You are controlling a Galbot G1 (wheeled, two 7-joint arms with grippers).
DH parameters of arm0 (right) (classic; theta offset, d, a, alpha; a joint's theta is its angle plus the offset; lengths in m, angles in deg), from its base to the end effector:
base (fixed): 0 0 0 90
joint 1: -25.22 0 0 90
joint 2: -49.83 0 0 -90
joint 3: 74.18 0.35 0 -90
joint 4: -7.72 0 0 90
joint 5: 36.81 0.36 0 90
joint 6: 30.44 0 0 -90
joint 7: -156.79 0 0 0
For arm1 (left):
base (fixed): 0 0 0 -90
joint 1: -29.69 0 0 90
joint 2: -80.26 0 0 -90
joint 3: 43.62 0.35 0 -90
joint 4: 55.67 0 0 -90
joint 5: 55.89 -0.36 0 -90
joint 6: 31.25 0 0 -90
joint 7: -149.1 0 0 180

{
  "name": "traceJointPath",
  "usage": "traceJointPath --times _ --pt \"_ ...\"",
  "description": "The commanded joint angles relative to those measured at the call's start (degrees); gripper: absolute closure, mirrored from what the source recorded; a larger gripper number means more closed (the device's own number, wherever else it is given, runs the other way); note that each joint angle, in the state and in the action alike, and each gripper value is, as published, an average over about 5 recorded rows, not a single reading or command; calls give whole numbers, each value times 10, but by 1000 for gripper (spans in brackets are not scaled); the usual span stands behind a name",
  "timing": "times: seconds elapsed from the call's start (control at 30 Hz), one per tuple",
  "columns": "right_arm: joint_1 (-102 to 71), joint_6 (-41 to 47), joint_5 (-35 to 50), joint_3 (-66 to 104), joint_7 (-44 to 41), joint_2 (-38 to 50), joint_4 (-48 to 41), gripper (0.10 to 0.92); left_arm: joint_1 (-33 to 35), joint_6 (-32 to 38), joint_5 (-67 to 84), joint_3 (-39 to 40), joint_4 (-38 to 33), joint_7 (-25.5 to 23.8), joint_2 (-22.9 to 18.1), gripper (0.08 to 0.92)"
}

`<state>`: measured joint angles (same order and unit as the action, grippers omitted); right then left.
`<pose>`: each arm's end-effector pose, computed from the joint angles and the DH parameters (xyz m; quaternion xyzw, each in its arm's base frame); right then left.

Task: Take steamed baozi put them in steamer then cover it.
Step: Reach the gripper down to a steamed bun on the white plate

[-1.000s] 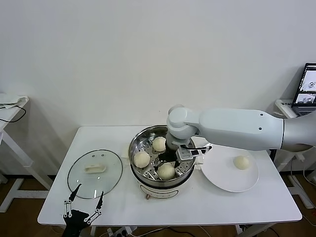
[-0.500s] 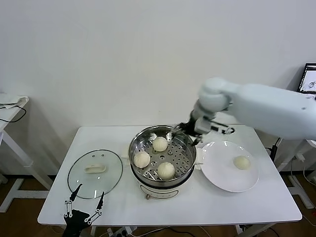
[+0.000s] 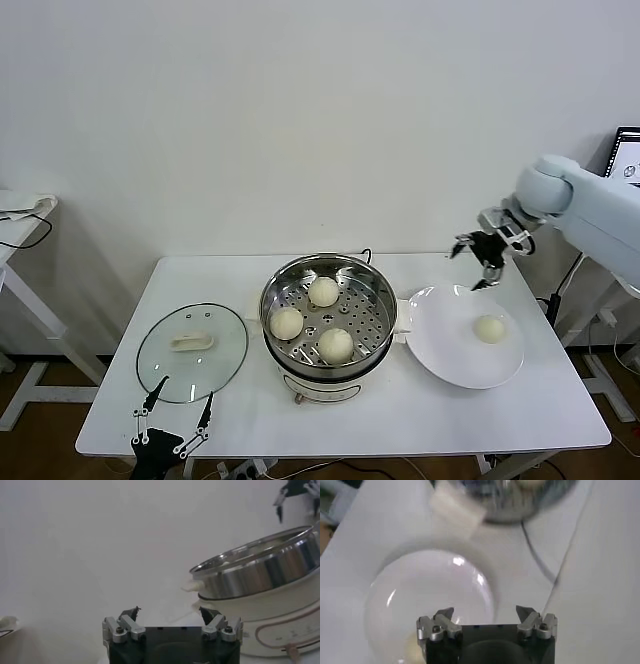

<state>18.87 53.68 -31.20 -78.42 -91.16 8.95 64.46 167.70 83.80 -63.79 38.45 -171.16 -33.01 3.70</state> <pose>0.5792 -0.2174 -0.0869 0.5220 -0.5211 0.5708 0.3608 0.0820 0.0889 -0.3592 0.0886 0.9772 0.1911 0.0254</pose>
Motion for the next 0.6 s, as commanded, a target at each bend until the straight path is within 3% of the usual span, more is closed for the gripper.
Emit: traceJointPath --times 0.03,0.6 --pt "-139 17 -55 85 6 0 -142 203 5 -2 -3 1 1 1 -1 177" --pt "-192 10 -70 112 47 -61 -180 203 8 2 -4 -1 8 1 -4 177"
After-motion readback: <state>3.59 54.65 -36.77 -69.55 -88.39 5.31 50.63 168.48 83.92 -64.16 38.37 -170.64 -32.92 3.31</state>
